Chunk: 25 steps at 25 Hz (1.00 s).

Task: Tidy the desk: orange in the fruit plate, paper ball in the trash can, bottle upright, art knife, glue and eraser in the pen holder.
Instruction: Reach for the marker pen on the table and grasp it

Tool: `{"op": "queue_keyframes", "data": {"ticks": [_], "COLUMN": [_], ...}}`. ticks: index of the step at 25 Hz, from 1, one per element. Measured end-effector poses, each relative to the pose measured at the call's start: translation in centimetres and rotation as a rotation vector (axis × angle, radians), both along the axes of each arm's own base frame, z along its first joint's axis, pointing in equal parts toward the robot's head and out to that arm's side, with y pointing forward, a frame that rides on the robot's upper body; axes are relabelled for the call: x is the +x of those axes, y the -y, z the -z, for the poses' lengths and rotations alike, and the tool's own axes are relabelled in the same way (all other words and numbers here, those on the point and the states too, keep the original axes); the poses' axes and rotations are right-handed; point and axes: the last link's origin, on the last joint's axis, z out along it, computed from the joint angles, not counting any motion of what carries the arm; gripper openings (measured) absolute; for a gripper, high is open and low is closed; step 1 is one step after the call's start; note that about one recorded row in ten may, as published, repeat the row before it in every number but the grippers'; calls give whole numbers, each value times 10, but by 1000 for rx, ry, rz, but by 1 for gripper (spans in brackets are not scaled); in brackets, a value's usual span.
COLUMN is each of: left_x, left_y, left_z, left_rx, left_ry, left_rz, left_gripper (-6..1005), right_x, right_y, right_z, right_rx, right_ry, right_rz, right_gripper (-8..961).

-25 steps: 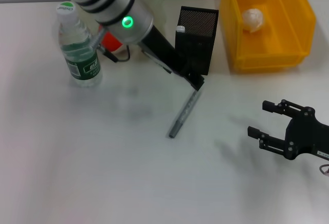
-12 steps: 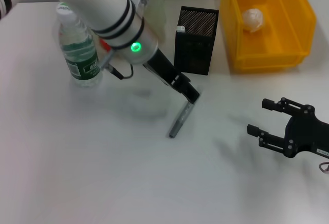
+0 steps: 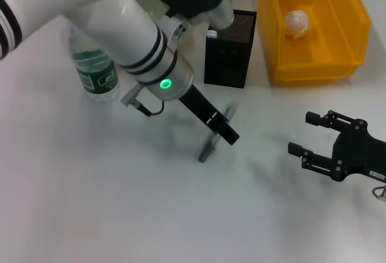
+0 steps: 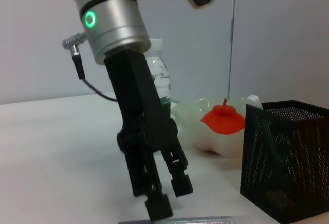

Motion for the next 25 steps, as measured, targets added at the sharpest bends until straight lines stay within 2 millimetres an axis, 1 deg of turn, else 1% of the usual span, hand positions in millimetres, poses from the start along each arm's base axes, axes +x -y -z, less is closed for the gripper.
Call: {"op": "queue_keyframes", "data": {"ticks": [11,18,25], "left_x": [-8,-11,-12], "left_y": [6,6,6], "left_z": [11,14,16], "left_rx": [1,16,9], "left_ry": [17,12,1], "left_rz": [56,75,123], "left_gripper": [840,829,759], "right_x": [-1,-1,0], "right_y": [-1,0,-1], "right_z": [0,0,-2], "right_rx": [3,4,14], "right_ry": [-2,-4,-10], "right_rz": [-1,1,6], "right_gripper": [715,715,714]}}
